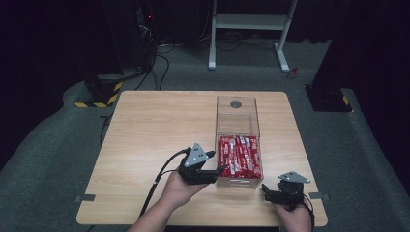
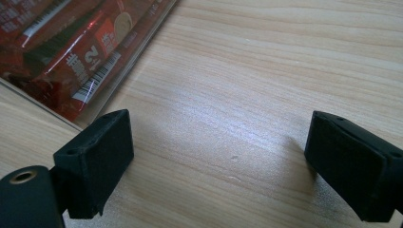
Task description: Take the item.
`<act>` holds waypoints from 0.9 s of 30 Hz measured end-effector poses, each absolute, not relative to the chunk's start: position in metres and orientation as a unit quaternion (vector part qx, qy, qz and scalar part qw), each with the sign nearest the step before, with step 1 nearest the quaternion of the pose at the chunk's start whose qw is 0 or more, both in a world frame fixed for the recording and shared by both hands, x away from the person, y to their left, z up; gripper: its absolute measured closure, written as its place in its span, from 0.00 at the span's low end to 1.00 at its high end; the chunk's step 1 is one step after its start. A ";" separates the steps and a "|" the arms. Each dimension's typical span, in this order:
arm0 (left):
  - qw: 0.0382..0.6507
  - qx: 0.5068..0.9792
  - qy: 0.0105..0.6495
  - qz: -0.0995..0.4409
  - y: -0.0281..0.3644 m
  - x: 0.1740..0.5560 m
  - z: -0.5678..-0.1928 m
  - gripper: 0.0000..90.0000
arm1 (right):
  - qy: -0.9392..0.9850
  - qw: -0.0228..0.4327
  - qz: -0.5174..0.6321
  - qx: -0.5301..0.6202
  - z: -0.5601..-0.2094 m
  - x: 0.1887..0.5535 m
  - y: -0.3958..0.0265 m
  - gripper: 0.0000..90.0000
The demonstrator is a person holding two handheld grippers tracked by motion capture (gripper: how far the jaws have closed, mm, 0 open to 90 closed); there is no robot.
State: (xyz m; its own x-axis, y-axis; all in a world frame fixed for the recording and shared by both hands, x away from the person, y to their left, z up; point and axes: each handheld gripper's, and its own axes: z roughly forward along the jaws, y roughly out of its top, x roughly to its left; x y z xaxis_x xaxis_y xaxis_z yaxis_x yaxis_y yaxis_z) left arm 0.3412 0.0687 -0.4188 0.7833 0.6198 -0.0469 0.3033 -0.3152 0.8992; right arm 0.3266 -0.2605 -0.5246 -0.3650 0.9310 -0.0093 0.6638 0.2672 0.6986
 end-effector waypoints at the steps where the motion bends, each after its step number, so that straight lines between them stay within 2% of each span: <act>1: 0.508 0.796 0.290 0.155 0.067 0.341 -0.419 0.44 | 0.766 0.216 0.309 0.520 -0.525 0.327 -0.261 0.10; 15: 0.499 0.801 0.294 0.154 0.056 0.347 -0.426 0.50 | 0.769 0.215 0.310 0.516 -0.524 0.326 -0.260 0.10; 27: 0.492 0.800 0.310 0.148 0.046 0.352 -0.436 0.62 | 0.770 0.214 0.310 0.515 -0.524 0.326 -0.260 0.10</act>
State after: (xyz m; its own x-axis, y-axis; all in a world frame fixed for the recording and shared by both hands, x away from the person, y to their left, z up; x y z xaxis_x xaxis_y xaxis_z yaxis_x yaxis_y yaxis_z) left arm 0.3517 0.0463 -0.4358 0.7643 0.6413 -0.0678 0.3497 -0.3238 0.8791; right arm 0.3261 -0.2597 -0.5243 -0.3780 0.9257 -0.0105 0.6606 0.2777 0.6975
